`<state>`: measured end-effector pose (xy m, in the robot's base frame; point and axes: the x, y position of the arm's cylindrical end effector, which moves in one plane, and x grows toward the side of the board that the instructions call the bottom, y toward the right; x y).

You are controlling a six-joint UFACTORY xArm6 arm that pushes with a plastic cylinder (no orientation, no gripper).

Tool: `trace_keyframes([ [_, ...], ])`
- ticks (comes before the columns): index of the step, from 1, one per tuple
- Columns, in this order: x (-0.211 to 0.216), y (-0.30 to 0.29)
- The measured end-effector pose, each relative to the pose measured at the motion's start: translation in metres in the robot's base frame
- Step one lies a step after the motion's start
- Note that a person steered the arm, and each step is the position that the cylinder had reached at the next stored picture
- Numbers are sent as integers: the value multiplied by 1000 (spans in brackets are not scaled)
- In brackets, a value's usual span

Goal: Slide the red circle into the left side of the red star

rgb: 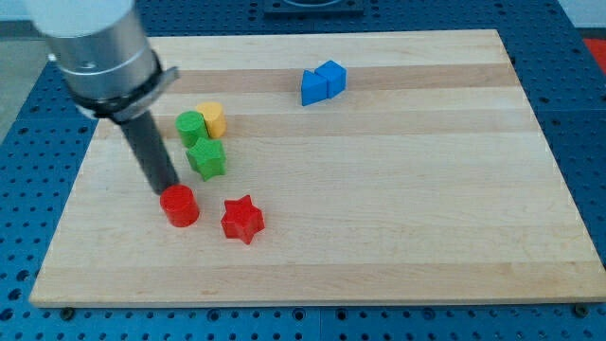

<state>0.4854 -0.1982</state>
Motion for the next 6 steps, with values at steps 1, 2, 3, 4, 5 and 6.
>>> trace_keyframes([
  [1,1,-55],
  [2,13,-48],
  [3,13,-2],
  [4,13,44],
  [5,15,79],
  [6,15,92],
])
